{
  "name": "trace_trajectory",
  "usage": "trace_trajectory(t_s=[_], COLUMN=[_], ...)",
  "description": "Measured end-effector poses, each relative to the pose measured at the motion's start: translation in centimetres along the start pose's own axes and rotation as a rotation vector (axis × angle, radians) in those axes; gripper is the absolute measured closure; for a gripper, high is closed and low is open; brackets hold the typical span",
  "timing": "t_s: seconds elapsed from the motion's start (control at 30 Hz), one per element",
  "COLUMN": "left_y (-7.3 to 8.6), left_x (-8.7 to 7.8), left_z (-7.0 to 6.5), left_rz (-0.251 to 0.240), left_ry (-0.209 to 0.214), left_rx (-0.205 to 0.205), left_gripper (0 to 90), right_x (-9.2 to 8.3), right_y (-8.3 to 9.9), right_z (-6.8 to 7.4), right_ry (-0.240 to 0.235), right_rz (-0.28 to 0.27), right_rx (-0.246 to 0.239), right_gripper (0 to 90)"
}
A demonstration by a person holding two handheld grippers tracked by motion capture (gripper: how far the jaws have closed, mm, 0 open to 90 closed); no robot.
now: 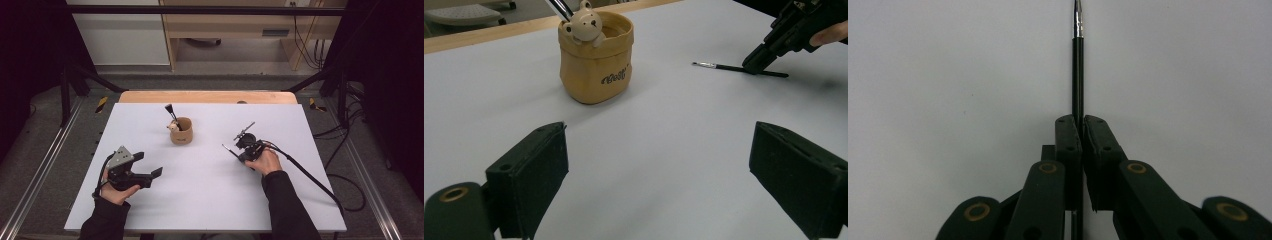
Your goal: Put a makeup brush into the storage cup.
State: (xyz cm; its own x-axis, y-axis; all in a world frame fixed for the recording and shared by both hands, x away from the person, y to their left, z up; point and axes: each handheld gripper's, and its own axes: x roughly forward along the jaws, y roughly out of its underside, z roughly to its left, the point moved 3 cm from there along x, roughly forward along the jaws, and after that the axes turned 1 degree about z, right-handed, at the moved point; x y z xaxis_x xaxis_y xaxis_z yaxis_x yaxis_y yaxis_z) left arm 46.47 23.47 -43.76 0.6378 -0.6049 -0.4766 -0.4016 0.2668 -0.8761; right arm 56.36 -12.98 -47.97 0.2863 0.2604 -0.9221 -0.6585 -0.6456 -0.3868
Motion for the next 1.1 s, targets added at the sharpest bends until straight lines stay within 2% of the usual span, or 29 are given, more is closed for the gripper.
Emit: trace_trajectory(t_s=[0.1, 0.37, 0.6, 1.0, 1.07, 1.1], left_y=[0.0, 0.0, -0.1, -0.2, -0.2, -0.2], left_x=[0.0, 0.0, 0.0, -0.1, 0.0, 0.0], left_z=[0.0, 0.0, -0.2, -0.4, -0.4, -0.4], left_rz=[-0.001, -0.004, -0.005, -0.007, -0.007, -0.006], left_ry=[-0.001, -0.001, 0.002, 0.007, 0.008, 0.008], left_rx=[-0.002, -0.002, -0.002, 0.000, 0.001, 0.003], left_gripper=[8.0, 8.1, 8.2, 8.2, 8.2, 8.3], right_x=[-0.1, -1.5, -2.8, -4.5, -4.8, -5.0], right_y=[0.0, -0.1, 0.1, 0.9, 1.1, 1.2], right_z=[0.0, 0.4, 0.9, 3.0, 3.3, 3.6], right_ry=[-0.003, -0.019, -0.033, -0.069, -0.075, -0.083], right_rz=[-0.014, -0.053, -0.110, -0.223, -0.245, -0.249], right_rx=[-0.011, 0.001, -0.004, -0.027, -0.048, -0.040], right_gripper=[86.0, 86.0, 86.0, 86.0, 85.9, 85.9])
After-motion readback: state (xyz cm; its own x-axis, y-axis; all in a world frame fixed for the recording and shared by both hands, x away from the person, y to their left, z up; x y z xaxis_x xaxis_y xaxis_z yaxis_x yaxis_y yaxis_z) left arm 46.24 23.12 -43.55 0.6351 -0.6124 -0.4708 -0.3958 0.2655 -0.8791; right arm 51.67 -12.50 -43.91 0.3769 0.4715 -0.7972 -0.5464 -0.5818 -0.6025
